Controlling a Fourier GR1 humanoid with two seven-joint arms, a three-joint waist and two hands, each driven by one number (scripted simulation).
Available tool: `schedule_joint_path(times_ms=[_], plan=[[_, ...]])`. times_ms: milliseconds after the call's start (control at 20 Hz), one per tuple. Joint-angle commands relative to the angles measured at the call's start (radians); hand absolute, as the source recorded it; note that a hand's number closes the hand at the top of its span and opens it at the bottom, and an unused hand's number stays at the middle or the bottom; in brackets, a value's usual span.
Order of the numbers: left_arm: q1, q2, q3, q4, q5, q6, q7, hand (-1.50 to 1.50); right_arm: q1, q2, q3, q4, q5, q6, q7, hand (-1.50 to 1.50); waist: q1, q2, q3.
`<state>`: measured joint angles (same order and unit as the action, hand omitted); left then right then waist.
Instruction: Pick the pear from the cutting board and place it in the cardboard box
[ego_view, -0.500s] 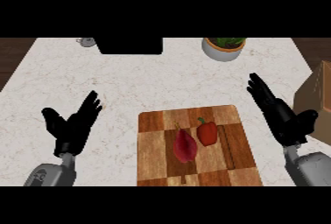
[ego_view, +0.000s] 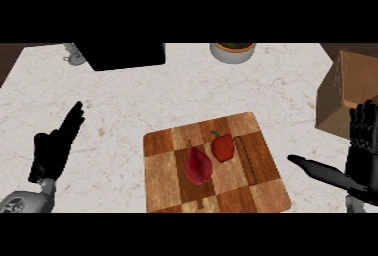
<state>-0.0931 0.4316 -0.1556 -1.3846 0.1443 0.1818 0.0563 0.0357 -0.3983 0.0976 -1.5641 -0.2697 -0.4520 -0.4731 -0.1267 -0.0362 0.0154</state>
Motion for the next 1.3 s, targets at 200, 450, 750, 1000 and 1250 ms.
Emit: schedule_joint_path(times_ms=[200, 450, 750, 1000, 1250], plan=[[0.039, 0.060, -0.031, -0.005, -0.087, -0.015, -0.084, 0.00, 0.332, 0.158, 0.018, -0.028, 0.216, -0.154, -0.615, -1.50, 0.051, 0.023, -0.012], [0.008, 0.028, -0.068, 0.003, -0.126, -0.005, -0.092, 0.00, 0.599, 0.170, 0.120, -0.117, 0.452, -0.341, -0.575, -1.50, 0.073, 0.032, -0.019], [-0.048, 0.013, -0.062, 0.007, -0.129, -0.017, -0.058, 0.00, 0.883, 0.181, 0.307, -0.381, 0.723, -0.407, -0.337, -1.50, 0.109, 0.040, -0.020], [-0.026, -0.013, -0.069, 0.046, -0.153, -0.012, -0.123, 0.00, 0.989, 0.272, 0.396, -0.392, 1.039, -0.438, -0.131, -1.50, 0.131, 0.047, -0.020], [-0.067, -0.026, -0.055, 0.089, -0.151, -0.022, -0.115, 0.00, 1.054, 0.394, 0.481, -0.447, 1.334, -0.412, 0.084, -1.50, 0.130, 0.053, -0.020]])
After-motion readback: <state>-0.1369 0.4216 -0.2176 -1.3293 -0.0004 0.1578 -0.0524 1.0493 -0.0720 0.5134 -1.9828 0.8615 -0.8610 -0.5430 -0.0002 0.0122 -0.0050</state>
